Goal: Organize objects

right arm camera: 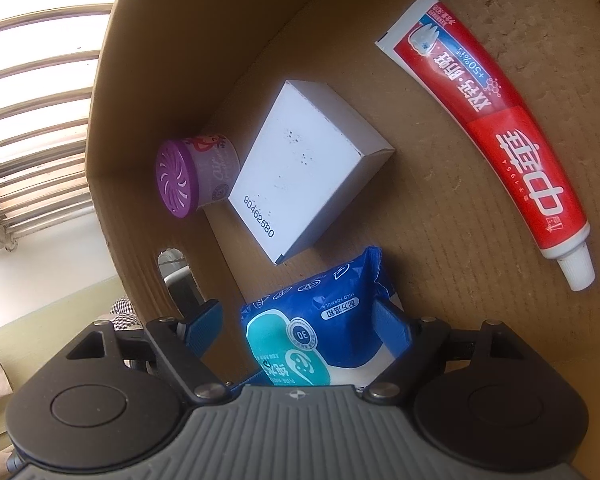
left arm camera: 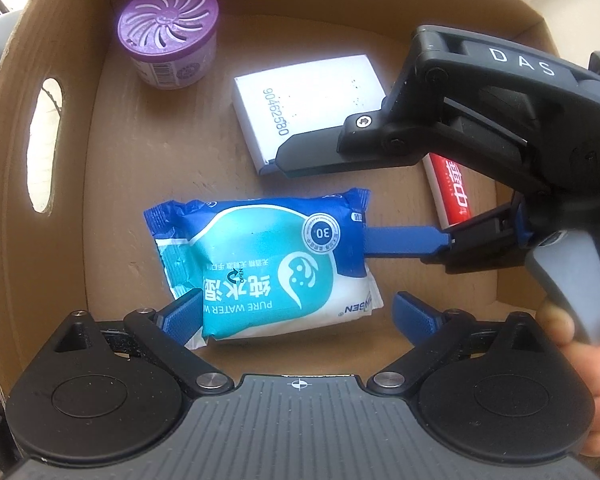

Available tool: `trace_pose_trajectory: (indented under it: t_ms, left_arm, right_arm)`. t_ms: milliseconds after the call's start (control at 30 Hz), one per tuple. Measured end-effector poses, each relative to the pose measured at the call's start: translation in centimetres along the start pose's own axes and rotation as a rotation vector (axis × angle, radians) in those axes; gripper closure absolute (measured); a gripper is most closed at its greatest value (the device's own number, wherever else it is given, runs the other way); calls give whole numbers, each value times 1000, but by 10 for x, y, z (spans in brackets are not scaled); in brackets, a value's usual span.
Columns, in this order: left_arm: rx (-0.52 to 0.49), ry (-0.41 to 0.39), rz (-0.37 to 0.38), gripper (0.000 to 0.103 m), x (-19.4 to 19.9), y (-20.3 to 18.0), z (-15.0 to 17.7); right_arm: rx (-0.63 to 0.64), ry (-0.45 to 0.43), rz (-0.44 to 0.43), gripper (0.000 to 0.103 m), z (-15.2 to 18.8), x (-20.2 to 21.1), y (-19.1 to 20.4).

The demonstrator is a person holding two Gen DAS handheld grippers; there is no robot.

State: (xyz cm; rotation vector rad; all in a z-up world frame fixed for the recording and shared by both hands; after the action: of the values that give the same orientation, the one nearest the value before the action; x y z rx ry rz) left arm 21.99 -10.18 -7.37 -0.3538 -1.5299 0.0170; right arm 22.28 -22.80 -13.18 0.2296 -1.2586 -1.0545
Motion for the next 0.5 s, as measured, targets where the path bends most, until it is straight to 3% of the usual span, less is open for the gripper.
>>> trace_pose_trajectory:
  t_ms: [300, 500]
  left_arm:
    - [31, -28, -52, 5, 15, -1, 0]
    - [3, -100, -81, 5, 45, -6, 11]
  right_arm:
    - [-8, 3, 1, 20, -1, 7, -3]
    - [87, -61, 32, 20, 5, 31, 13]
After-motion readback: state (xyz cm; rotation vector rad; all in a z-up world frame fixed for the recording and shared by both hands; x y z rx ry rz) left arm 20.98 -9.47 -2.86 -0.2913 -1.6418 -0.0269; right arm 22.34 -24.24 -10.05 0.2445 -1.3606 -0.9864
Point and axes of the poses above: each gripper's, at about its wrist camera, not at the fingertips, and x roughly against the way its jaws point, y to its left, z to its underside, the point moved 3 cm from there along -x, roughly the way its jaws point, and after that the axes turned 2 degrees about y, right-handed, at the moved point
